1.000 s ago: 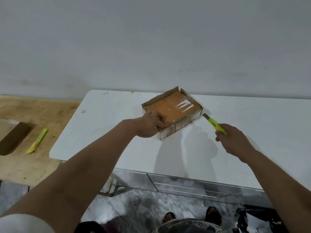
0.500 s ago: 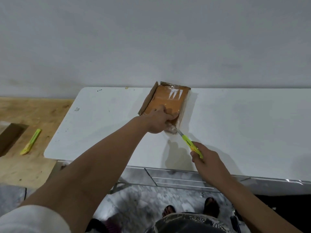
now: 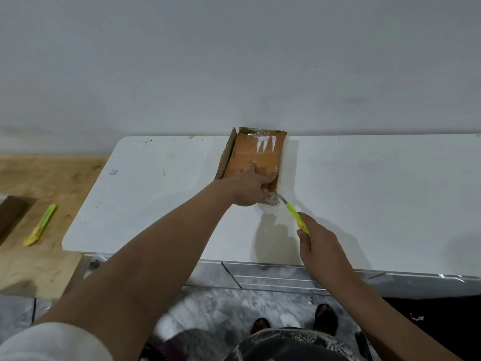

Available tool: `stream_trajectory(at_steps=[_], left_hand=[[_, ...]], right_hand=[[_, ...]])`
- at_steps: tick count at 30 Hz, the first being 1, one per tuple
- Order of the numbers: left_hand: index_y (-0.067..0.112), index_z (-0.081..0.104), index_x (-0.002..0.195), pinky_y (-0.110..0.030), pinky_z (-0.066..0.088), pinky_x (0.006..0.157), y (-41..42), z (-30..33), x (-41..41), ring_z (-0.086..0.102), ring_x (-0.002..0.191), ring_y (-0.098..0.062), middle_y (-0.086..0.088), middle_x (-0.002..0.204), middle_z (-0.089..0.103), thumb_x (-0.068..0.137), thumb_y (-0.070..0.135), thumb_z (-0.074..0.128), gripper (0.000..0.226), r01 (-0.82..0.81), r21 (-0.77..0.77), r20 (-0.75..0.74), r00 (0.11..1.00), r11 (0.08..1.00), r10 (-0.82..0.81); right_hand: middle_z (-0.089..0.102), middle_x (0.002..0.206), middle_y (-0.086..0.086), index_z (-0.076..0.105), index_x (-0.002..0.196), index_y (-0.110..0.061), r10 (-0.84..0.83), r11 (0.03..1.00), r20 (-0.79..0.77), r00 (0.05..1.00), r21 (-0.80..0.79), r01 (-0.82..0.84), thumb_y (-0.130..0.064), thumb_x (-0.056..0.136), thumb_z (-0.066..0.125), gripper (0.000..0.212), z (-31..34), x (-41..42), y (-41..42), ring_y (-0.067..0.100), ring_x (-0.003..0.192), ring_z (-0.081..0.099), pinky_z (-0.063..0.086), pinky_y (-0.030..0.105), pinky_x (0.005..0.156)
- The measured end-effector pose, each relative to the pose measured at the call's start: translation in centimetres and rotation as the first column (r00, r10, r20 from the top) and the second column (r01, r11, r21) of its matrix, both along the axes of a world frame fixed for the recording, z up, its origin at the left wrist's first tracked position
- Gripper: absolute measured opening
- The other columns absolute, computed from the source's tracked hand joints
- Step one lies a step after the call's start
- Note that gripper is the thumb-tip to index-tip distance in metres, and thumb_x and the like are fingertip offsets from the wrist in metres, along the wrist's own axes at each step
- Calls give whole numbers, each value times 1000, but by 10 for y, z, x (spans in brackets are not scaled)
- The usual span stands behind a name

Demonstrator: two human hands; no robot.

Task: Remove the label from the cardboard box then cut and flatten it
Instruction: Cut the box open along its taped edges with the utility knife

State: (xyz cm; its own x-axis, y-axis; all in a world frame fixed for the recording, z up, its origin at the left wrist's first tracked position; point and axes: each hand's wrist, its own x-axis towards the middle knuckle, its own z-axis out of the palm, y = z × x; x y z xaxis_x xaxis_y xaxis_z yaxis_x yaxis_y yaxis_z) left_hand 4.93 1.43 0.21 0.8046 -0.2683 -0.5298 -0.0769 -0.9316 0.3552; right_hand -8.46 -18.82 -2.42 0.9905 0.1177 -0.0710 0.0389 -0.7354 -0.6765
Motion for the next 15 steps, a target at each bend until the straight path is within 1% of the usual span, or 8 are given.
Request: stream_trajectory(at_steps=[2,6,11,13,15], left_hand=[[43,28,152,-47,24,119,0,0,0,23,140,-32,-3,148,14,101,32,44,55,-10,-17,3,1000,1000,10],[44,27,152,-48,25,118,1,-2,-1,25,139,-33,-2,146,15,100,32,42,56,-4,-9,14,1000,1000,4],[43,22,154,-50,26,117,-2,2,-6,25,139,-32,-3,148,15,103,32,36,54,21,30,49,999,999,-22],[44,18,155,-50,28,114,-4,4,-10,26,136,-32,-4,148,16,105,33,32,53,41,78,82,996,996,-47],[44,14,155,-50,31,107,-7,5,-14,27,133,-33,-6,147,16,106,33,27,52,63,134,113,990,989,-79]], right_hand=[[66,108,12,42,143,-17,-11,999,-21,1000,-35,11,-15,101,42,42,0,1,3,32,96,61,50,41,80],[62,113,13,36,146,-18,-10,995,-61,998,-99,3,-15,102,38,44,-1,2,8,34,100,59,46,39,79],[66,108,12,40,143,-18,-28,1000,-54,998,-6,28,-14,101,41,42,-3,-3,6,32,95,61,50,41,78],[66,105,12,41,142,-18,-30,1000,-48,998,4,30,-13,101,41,41,-4,-2,6,31,93,62,50,41,77],[65,106,12,40,142,-17,-37,999,-39,999,-15,37,-14,101,40,41,-4,1,6,32,93,61,50,41,77]])
